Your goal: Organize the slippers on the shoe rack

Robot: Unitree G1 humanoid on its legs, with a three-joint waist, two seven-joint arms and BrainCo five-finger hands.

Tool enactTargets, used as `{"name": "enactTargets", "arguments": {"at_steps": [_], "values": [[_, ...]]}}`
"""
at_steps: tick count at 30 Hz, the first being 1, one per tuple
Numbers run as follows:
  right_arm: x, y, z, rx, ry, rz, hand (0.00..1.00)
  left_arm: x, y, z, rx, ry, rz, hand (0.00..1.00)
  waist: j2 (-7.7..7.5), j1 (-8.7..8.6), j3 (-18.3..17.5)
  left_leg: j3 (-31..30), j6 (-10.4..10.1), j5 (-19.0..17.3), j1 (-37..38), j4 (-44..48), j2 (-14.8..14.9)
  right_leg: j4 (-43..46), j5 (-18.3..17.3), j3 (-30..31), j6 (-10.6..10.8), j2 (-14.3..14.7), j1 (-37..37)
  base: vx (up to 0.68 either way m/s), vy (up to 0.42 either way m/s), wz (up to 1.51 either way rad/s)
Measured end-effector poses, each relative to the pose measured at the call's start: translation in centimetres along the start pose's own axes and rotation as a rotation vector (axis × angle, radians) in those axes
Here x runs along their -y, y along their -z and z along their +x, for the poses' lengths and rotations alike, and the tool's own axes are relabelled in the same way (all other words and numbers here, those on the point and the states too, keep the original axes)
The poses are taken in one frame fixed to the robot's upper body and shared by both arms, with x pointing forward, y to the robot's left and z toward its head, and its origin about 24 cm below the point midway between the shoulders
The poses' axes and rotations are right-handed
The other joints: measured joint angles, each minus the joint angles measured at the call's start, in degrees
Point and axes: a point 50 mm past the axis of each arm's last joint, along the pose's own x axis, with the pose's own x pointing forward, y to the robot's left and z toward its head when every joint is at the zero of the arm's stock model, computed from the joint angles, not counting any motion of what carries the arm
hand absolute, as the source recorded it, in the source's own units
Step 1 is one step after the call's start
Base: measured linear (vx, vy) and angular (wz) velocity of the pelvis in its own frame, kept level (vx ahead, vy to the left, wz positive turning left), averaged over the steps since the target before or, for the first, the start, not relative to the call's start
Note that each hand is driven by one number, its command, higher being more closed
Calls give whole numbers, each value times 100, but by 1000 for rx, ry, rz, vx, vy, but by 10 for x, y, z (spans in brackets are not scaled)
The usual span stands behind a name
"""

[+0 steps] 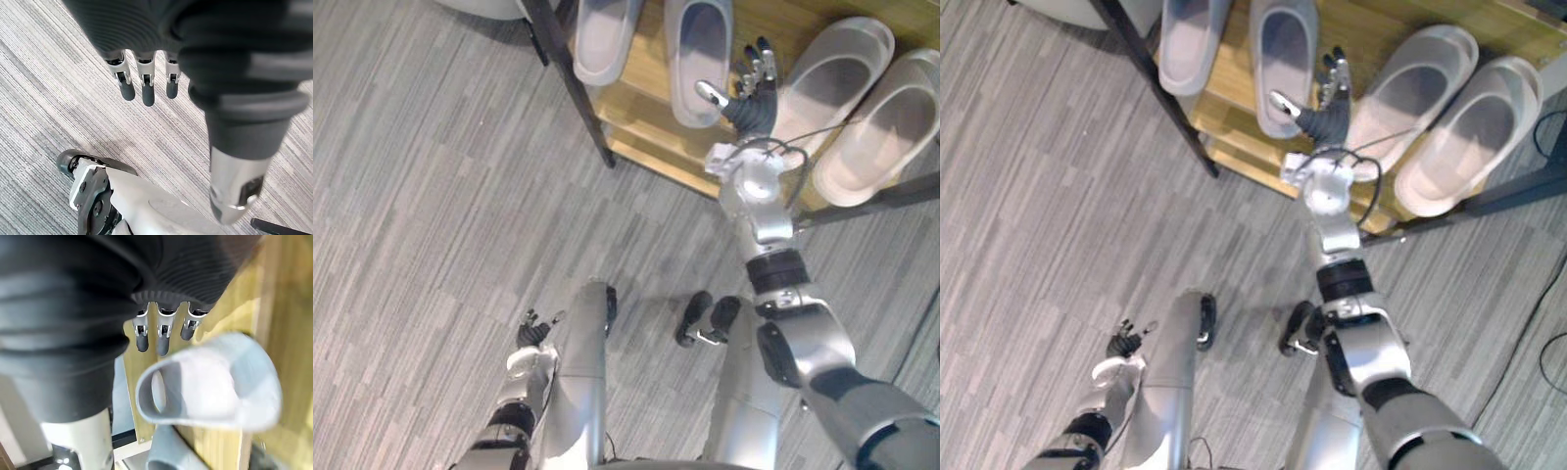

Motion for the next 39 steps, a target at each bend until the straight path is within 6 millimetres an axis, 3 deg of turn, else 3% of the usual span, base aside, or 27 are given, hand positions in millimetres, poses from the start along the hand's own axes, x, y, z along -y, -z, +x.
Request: {"name": "enactTargets", "arguments": {"at_steps": [21,28,39], "values": [[-11,22,0,-144,80,467,0,8,0,-2,7,6,-55,0,11,168,-218,-93,-30,16,21,-37,-15,0,-35,-111,-55,-22,83,0,0,0],[-9,16,10,-145,114,608,0,12,1,-3,8,15,-62,0,43,215,-236,-197,-113,63,-27,-133,-87,-2,-102,-221,-120,-96,83,4,-19,9],[-17,3,24,-134,65,652,0,21,-1,-5,35,42,-43,0,46,428,-237,-408,-234,129,-145,-206,-139,19,-208,-438,-186,-146,82,-2,-18,8]]}}
